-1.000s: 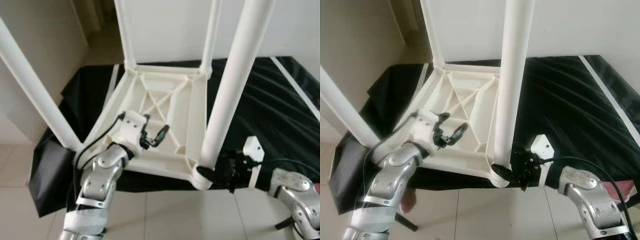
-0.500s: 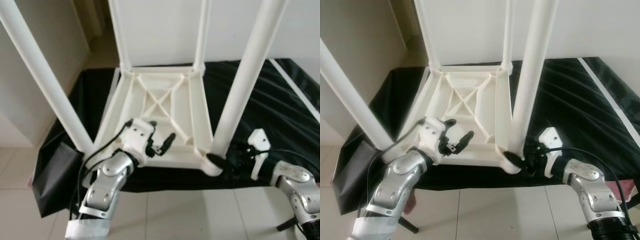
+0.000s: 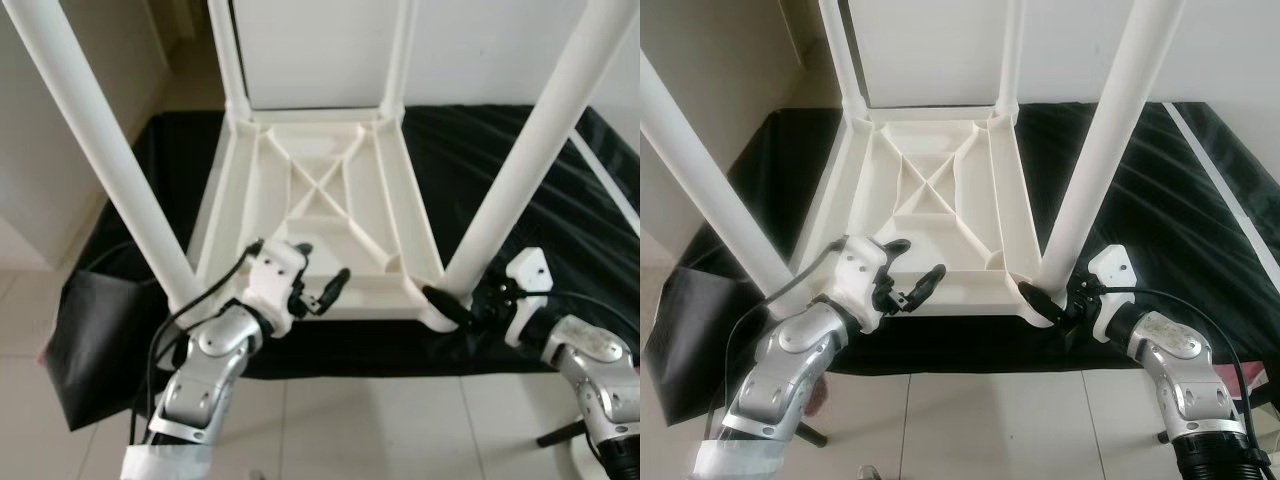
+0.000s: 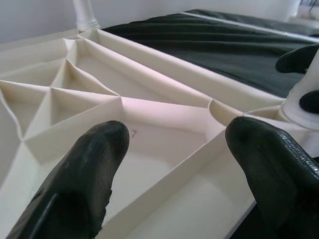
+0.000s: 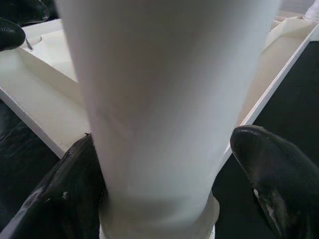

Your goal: Building children table

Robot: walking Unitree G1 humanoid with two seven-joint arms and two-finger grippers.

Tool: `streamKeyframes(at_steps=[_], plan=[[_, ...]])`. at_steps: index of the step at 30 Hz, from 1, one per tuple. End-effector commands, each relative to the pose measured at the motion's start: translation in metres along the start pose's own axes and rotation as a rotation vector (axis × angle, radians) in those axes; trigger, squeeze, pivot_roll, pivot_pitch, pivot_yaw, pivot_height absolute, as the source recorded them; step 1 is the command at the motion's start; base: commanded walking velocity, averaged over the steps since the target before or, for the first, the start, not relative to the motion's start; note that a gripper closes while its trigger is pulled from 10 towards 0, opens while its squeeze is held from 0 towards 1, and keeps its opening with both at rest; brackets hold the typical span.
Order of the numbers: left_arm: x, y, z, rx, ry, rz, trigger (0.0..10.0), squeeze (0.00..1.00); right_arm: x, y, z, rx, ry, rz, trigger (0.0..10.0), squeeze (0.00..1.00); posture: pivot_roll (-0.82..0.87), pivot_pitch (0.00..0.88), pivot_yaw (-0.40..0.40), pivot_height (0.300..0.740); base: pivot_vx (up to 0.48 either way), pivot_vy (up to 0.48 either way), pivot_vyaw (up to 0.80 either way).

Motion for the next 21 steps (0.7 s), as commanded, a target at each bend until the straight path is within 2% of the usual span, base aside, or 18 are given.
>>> streamKeyframes(at_steps=[1, 5, 9, 10, 11, 12, 13, 14, 15, 16, 17, 21], plan=[[0.009, 0.000, -0.001, 0.008, -0.101, 0.009, 10.0, 0.00, -0.004, -0.002, -0.002, -0.004, 0.023, 0.004, 10.0, 0.00, 0.01, 0.092, -0.010, 0.740, 0.000, 0.000, 0.00], [0.028, 0.004, -0.009, 0.041, -0.211, -0.052, 10.0, 0.00, -0.003, -0.006, -0.006, -0.021, 0.025, 0.060, 10.0, 0.00, -0.01, 0.050, -0.022, 0.740, 0.000, 0.000, 0.00], [0.030, 0.004, -0.011, 0.043, -0.220, -0.056, 10.0, 0.00, -0.002, -0.005, -0.006, -0.020, 0.025, 0.059, 10.0, 0.00, -0.01, 0.046, -0.024, 0.740, 0.000, 0.000, 0.00], [0.033, 0.004, -0.012, 0.048, -0.237, -0.031, 10.0, 0.00, -0.002, -0.004, -0.006, -0.017, 0.026, 0.064, 10.0, 0.00, -0.02, 0.040, -0.027, 0.740, 0.000, 0.000, 0.00], [0.037, 0.007, -0.013, 0.064, -0.265, 0.002, 10.0, 0.00, -0.004, -0.001, -0.008, -0.007, 0.037, 0.063, 4.5, 0.00, -0.02, 0.036, -0.031, 0.740, 0.000, 0.000, 0.00], [0.037, 0.007, -0.013, 0.064, -0.265, 0.002, 10.0, 0.00, -0.004, -0.001, -0.008, -0.007, 0.037, 0.063, 4.5, 0.00, -0.02, 0.036, -0.031, 0.740, 0.000, 0.000, 0.00], [0.039, 0.008, -0.014, 0.069, -0.273, 0.004, 10.0, 0.00, -0.006, 0.000, -0.009, -0.004, 0.047, 0.067, 2.8, 0.00, -0.02, 0.034, -0.034, 0.740, 0.000, 0.000, 0.00], [0.039, 0.008, -0.014, 0.069, -0.273, 0.004, 10.0, 0.00, -0.006, 0.000, -0.009, -0.004, 0.047, 0.067, 2.8, 0.00, -0.02, 0.034, -0.034, 0.740, 0.000, 0.000, 0.00], [0.041, 0.009, -0.014, 0.070, -0.283, 0.016, 10.0, 0.00, -0.007, 0.001, -0.010, -0.002, 0.052, 0.069, 1.6, 0.00, -0.02, 0.034, -0.034, 0.740, 0.000, 0.000, 0.00], [0.041, 0.009, -0.014, 0.070, -0.283, 0.016, 10.0, 0.00, -0.007, 0.001, -0.010, -0.002, 0.052, 0.069, 1.6, 0.00, -0.02, 0.034, -0.034, 0.740, 0.000, 0.000, 0.00], [0.043, 0.009, -0.015, 0.074, -0.290, 0.026, 10.0, 0.00, -0.008, 0.002, -0.010, 0.000, 0.055, 0.075, 0.0, 0.00, -0.03, 0.020, -0.039, 0.740, 0.000, 0.000, 0.00], [0.044, 0.009, -0.017, 0.077, -0.289, 0.017, 10.0, 0.00, -0.008, 0.002, -0.011, 0.003, 0.057, 0.078, 0.0, 0.00, -0.03, 0.016, -0.041, 0.740, 0.000, 0.000, 0.00]])
Point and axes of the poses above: a point about 5 cm out from each wrist's last joint towards the gripper, its own z axis pointing back from the gripper into the wrist, its own y axis along the axis of the wrist's last joint, x = y × z, the point moved 1 cm from there along -z, pointing out of the wrist towards the gripper, and after that the axes turned 6 degrees about -z, right-handed, at the moved point
